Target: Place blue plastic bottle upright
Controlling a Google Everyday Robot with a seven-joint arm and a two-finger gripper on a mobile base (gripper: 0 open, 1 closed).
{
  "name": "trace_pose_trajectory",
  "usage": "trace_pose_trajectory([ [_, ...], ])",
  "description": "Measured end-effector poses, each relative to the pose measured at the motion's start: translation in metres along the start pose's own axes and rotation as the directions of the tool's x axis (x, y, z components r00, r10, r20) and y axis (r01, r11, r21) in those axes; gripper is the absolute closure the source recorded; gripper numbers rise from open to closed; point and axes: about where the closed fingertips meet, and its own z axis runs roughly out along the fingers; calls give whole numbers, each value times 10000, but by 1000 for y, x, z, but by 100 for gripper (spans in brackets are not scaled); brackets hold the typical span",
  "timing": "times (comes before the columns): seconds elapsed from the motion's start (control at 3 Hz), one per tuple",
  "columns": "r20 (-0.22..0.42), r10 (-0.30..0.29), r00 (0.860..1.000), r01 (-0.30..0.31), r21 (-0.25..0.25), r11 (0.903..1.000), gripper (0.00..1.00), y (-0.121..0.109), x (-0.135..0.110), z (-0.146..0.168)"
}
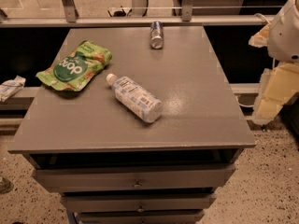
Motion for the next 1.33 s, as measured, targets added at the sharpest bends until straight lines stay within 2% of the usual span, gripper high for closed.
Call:
trace_pose_trajectory([
  [0.33,1,0,10000,0,2,10000,0,0,0,0],
  [0.67,312,73,9995,-77,120,9999,0,-2,-18,8],
  [1.0,845,232,9962,-235,23,9997,0,-6,-68,32],
  [1.33,1177,667,9908,-616,-464,9970,0,-12,-109,54],
])
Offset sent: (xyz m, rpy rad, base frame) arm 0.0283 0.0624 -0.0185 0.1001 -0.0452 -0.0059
